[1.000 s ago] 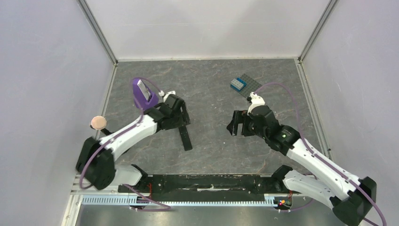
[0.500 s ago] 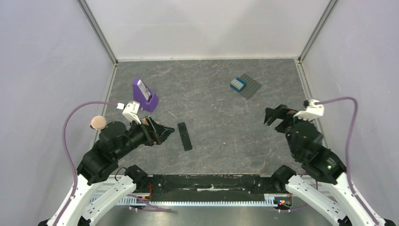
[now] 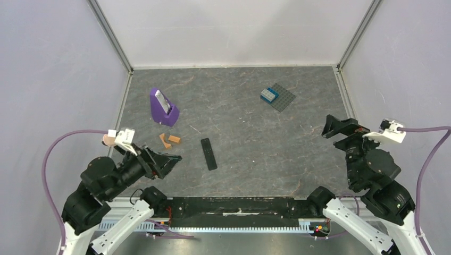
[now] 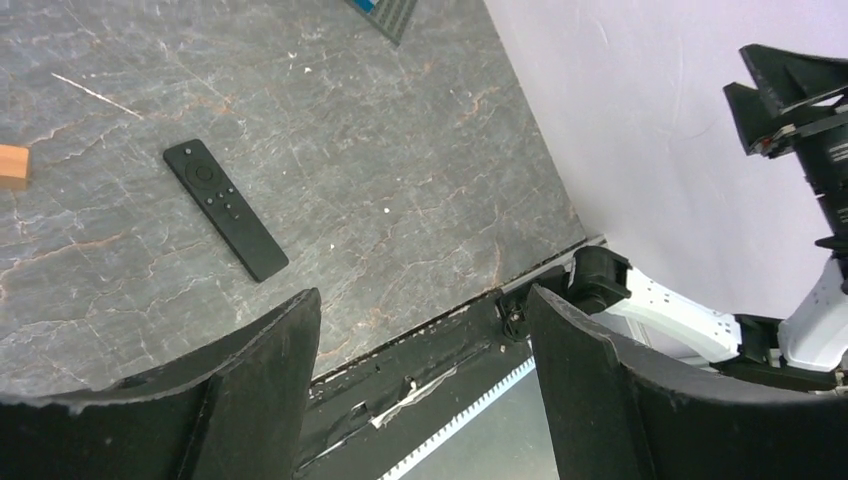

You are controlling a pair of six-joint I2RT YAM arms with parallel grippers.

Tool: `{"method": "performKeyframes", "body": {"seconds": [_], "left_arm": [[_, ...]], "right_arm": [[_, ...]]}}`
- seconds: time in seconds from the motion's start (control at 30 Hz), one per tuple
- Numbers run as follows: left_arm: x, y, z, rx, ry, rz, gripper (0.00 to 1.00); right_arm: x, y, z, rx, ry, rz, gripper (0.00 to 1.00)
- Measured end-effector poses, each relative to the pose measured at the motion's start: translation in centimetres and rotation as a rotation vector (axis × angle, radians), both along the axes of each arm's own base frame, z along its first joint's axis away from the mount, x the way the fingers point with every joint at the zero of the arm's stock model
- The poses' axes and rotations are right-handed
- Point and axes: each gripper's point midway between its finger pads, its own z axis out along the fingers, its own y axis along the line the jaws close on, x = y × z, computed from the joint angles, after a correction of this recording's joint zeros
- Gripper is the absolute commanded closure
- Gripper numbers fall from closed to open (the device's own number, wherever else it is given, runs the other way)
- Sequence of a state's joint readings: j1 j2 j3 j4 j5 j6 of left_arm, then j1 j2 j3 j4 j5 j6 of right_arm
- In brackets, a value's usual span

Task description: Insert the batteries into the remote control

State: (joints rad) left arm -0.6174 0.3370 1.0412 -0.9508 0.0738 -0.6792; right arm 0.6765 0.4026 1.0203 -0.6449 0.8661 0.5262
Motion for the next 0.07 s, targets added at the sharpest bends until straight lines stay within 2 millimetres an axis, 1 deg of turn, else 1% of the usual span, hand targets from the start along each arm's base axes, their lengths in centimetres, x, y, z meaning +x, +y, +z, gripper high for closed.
{"method": "performKeyframes", "body": {"seconds": [0.07], "left_arm": [[-0.37, 0.49, 0.5, -0.011, -0.019, 0.01, 0.19]], "right_arm": [[-0.21, -0.19, 0.13, -0.001, -0.007, 0.0, 0.02]]}}
